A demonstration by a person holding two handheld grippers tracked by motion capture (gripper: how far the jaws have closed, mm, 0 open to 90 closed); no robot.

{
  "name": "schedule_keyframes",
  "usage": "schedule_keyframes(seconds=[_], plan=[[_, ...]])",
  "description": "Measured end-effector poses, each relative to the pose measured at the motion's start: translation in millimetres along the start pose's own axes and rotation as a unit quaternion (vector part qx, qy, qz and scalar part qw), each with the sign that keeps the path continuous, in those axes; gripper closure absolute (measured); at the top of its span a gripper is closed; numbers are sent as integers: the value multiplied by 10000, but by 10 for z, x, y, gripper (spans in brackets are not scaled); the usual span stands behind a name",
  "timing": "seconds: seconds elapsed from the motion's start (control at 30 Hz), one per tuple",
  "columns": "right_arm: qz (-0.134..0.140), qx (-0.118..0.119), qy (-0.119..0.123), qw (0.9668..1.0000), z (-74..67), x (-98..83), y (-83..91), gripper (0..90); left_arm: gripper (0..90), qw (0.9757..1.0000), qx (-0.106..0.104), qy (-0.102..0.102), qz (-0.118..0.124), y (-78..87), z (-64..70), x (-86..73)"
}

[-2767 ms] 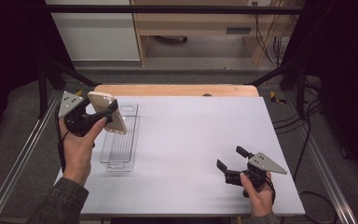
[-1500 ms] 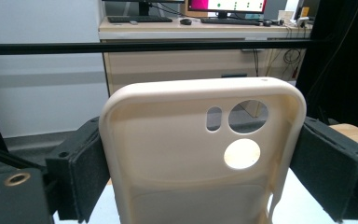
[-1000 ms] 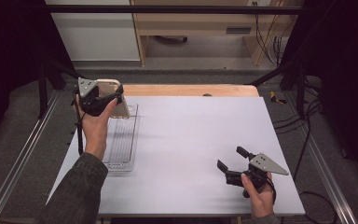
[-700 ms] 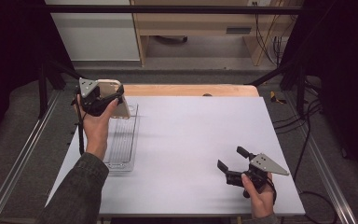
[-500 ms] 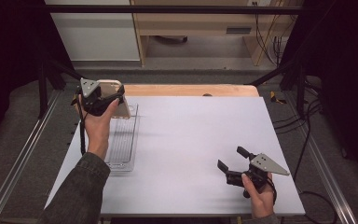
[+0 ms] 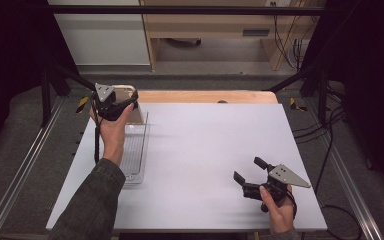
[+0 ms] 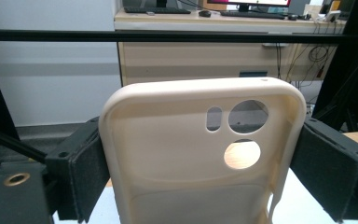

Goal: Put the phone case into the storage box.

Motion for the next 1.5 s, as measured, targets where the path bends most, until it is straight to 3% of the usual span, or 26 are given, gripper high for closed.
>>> schedule_keyframes(seconds=[0.27,0.43,1.5], plan=[[-19,11,18,10000,-4,-9,-6,55,110,10000,31,-52,-60,-88,17,-99],[-23,22,8,10000,-11,-12,-8,55,110,9997,25,-209,-105,-113,42,-139],[-53,38,1,10000,-7,-28,-10,53,108,9994,86,-148,-307,-199,46,-338]])
Point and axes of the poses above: each handheld gripper's, and its own axes: y roughly backward along the jaws, x roughly out of its top, z roughly to its right, the point moved 7 cm from there along -y, roughly forward along the jaws, and after that the axes turned 10 degrees about z, right-handed, at the moved point
